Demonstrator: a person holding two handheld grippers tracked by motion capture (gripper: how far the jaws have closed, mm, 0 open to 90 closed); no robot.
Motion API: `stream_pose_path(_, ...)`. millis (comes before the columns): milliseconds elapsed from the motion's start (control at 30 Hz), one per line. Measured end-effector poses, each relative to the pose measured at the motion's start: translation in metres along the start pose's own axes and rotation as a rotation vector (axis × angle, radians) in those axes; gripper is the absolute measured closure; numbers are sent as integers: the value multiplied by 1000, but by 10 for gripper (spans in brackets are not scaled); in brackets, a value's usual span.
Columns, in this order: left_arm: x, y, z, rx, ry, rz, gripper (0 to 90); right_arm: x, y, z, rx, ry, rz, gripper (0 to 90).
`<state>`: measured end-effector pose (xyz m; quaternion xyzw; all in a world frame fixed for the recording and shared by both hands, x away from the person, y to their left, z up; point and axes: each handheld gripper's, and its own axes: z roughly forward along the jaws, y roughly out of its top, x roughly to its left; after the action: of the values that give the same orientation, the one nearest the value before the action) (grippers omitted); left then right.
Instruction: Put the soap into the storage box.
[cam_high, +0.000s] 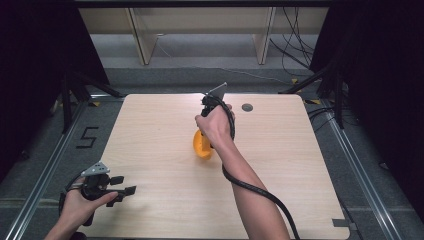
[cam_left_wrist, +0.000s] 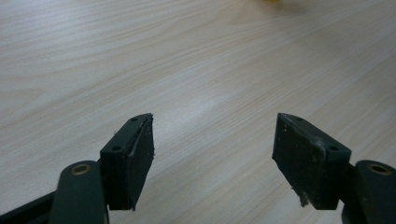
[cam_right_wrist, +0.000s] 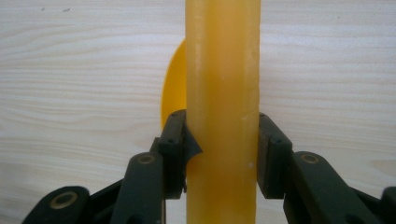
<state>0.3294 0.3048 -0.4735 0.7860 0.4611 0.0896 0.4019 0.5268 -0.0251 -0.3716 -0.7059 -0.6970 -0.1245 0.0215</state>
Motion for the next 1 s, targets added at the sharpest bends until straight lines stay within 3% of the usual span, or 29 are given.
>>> stream_pose_path(33, 0, 0, 0, 0, -1, 0, 285, -1, 0, 2, -8, -14, -31, 620)
stream_pose_path(233, 1, 0, -1, 11, -1, 14, 285, 0, 0, 8, 10, -14, -28, 621)
stream_pose_path(300, 1, 0, -1, 11, -1, 14, 285, 3, 0, 11, -2, -7, 29, 621)
stream_pose_path(333, 1, 0, -1, 11, -1, 14, 285, 2, 0, 12, -7, -24, -8, 621)
stream_pose_path(367, 1, 0, -1, 12, 0, 14, 285, 6, -1, 14, -6, -17, 59, 621)
stream_pose_path(467, 0, 0, -1, 15, -2, 16, 285, 7, -1, 16, -12, -24, 57, 621)
stream_pose_path(500, -1, 0, 0, 3, -4, 2, 285, 5, -1, 17, -32, -31, 5, 622)
stream_pose_path(567, -1, 0, 0, 3, -4, 3, 285, 5, -1, 18, -13, -20, 16, 622)
stream_pose_path(633, -1, 0, 0, 5, -5, 5, 285, 8, -1, 21, -35, -28, 16, 622)
stream_pose_path(667, -1, 0, 1, 2, -7, 1, 285, 10, -3, 22, -25, -29, 48, 622)
stream_pose_path(700, -1, 0, 1, 2, -7, 1, 285, 8, -3, 24, -43, -35, 10, 622)
stream_pose_path(800, -1, 0, 1, 1, -23, 3, 285, 10, -4, 24, -43, -41, -7, 622)
stream_pose_path(833, -1, 0, 1, 1, -23, 3, 285, 9, -3, 24, -46, -45, -33, 622)
stream_pose_path(1000, -1, 0, 1, 3, -24, 4, 285, 12, -3, 24, -38, -39, -6, 617)
